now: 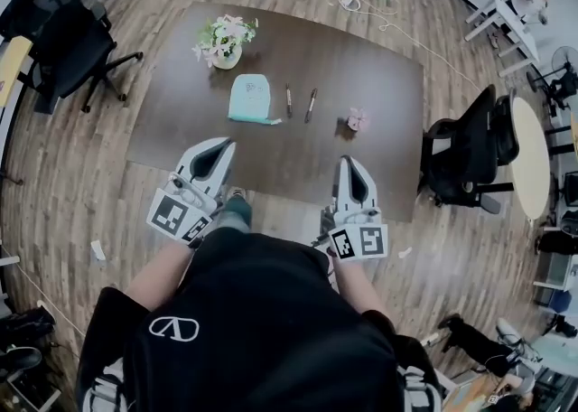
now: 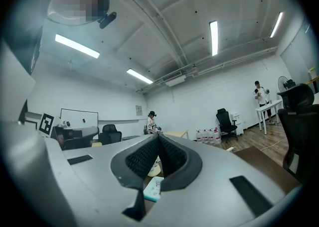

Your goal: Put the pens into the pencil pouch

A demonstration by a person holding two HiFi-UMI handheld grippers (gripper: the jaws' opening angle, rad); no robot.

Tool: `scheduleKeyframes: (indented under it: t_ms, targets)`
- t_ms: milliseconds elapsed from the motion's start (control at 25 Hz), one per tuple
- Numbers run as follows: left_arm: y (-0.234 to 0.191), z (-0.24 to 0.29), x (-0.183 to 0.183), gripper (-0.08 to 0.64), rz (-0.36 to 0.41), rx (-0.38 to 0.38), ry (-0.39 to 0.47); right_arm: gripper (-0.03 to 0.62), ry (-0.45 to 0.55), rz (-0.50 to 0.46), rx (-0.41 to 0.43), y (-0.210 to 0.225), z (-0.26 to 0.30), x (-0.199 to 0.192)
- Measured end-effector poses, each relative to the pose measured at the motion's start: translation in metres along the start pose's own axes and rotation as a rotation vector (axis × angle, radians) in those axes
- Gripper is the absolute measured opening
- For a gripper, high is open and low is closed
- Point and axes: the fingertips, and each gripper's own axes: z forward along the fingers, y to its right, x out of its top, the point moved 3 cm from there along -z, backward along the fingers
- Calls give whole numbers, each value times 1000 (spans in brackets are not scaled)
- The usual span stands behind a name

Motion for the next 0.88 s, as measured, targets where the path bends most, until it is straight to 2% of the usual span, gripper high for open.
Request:
scheduleKeyframes:
  t_ms: [440,600,880]
  targets:
    - [-118,78,-16,3,-60,-118,-14,-2,-24,-57,-104,8,122,-3]
    - [-139,95,-23,3,-62,-155,-31,-2,-23,-61,-125,6,147,-6]
    - [-140,113,-25,3,-54,-136,-42,-2,-27,-43,-86,16,161,-10]
